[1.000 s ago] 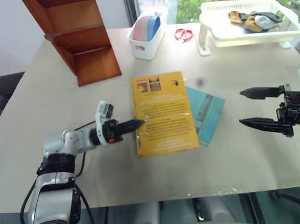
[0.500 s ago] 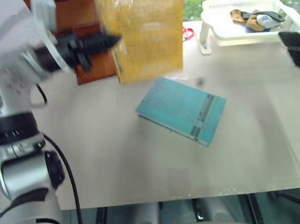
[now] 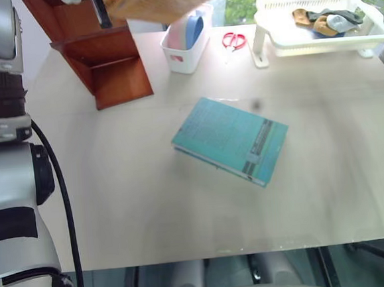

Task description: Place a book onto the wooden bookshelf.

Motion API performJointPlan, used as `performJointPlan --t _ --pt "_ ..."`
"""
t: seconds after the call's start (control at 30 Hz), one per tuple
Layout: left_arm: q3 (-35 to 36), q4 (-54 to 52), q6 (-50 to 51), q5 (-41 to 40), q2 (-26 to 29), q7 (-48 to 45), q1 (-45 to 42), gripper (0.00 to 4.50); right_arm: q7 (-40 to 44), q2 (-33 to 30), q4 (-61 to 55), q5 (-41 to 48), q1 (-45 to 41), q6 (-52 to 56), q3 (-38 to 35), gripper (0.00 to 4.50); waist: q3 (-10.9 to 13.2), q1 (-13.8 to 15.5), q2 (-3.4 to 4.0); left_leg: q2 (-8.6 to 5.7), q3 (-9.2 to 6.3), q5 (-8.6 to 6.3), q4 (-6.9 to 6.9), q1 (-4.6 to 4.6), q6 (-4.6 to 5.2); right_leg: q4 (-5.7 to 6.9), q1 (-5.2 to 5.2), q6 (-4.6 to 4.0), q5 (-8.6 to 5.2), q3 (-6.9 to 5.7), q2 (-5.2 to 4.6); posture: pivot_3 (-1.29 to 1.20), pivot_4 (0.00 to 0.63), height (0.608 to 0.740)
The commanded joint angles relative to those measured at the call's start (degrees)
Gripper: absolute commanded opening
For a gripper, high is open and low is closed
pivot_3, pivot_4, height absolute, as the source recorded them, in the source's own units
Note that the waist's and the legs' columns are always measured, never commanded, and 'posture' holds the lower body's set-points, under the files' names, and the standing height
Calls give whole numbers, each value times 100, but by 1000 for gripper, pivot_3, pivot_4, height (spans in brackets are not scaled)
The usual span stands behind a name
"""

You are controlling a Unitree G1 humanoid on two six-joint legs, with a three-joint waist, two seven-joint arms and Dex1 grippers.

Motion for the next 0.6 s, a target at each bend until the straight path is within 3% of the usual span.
performJointPlan --t 0.03,0.33,0.6 --pt "132 546 -290 509 132 351 -397 116 165 -73 13 268 -137 288 -311 4500 -2 2 2 2 -1 1 1 -24 0 4 -24 0 0 -1 2 0 150 740" --pt "-251 1628 -775 1924 420 791 -625 116 338 -14 -129 472 -127 743 -460 4500 -1 3 3 4 13 18 19 -133 -26 30 -141 -1 1 7 -2 0 150 740" --pt "-448 2512 -1080 2615 403 1030 -810 116 363 24 -274 459 -175 810 -411 4500 0 10 3 2 11 17 44 -133 -23 69 -145 0 0 7 -1 0 150 740"
